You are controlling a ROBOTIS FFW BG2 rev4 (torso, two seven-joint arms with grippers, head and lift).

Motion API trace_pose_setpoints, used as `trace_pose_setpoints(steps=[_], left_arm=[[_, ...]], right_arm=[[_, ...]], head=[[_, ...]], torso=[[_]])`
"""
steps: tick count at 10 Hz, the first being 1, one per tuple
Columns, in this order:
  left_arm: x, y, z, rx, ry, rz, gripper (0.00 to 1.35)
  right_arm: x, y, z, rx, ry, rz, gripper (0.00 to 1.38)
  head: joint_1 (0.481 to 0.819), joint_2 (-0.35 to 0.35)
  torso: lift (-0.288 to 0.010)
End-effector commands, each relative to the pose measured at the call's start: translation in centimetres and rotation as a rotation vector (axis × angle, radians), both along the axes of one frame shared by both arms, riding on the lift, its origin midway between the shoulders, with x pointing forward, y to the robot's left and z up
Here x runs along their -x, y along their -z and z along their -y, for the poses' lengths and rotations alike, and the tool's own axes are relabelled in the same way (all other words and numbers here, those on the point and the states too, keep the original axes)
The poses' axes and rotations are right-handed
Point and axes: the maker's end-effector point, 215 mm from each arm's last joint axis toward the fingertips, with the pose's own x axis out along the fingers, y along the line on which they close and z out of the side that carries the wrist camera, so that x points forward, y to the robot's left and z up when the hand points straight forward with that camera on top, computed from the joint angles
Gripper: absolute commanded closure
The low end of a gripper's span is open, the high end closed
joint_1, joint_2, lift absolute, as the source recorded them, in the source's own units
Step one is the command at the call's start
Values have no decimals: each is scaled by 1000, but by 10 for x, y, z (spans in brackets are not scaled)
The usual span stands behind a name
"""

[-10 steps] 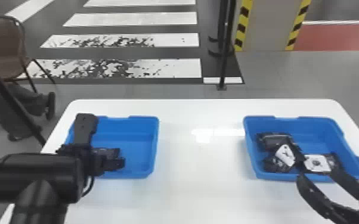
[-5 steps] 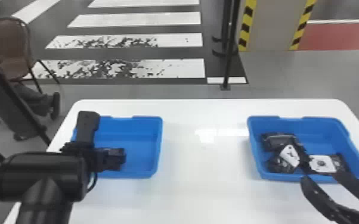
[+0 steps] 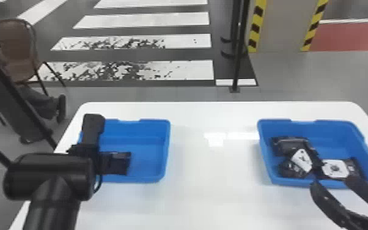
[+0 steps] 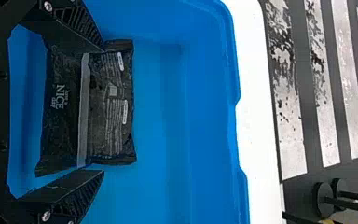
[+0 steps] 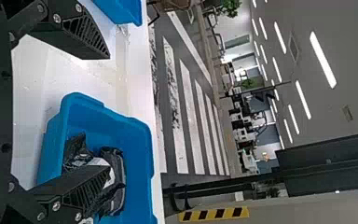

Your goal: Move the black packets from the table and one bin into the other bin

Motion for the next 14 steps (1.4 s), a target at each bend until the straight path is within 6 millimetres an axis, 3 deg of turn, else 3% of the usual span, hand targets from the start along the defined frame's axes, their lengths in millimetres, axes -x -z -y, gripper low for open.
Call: trace_pose_setpoints(steps=[1,4,6,7,8,9,11,13,14], left_arm=[[1,6,-9,-4,-18,-23,99],[5,22,-11,6,-31,-89,99],[-3,25,-4,11,-14,-110,99],[-4,28,-3,0,-11,-128,202],[-8,26,-4,-18,-3,-121,831],[-9,25,0,-30,7,-115,1248],[-14,21,6,-39,25,-95,1214],[-20,-10,17,-33,43,-5,1214],[-21,-36,25,-22,57,64,1214]], right_arm=[[0,1,-3,-3,-5,-3,194],[1,2,-4,-6,-8,-5,194],[1,1,-4,-7,-7,-2,194],[0,1,-4,-8,-8,1,194],[1,1,-4,-9,-7,1,194],[1,1,-4,-13,-7,4,194],[1,0,-4,-18,-9,8,194],[-1,-5,-4,-17,-10,20,194],[-4,-13,-6,-13,-14,38,194]], head=[[695,97],[695,119],[695,120],[695,115],[695,112],[695,111],[695,106],[695,95],[695,87]], torso=[[-110],[-110],[-110],[-110],[-110],[-110],[-110],[-110],[-110]])
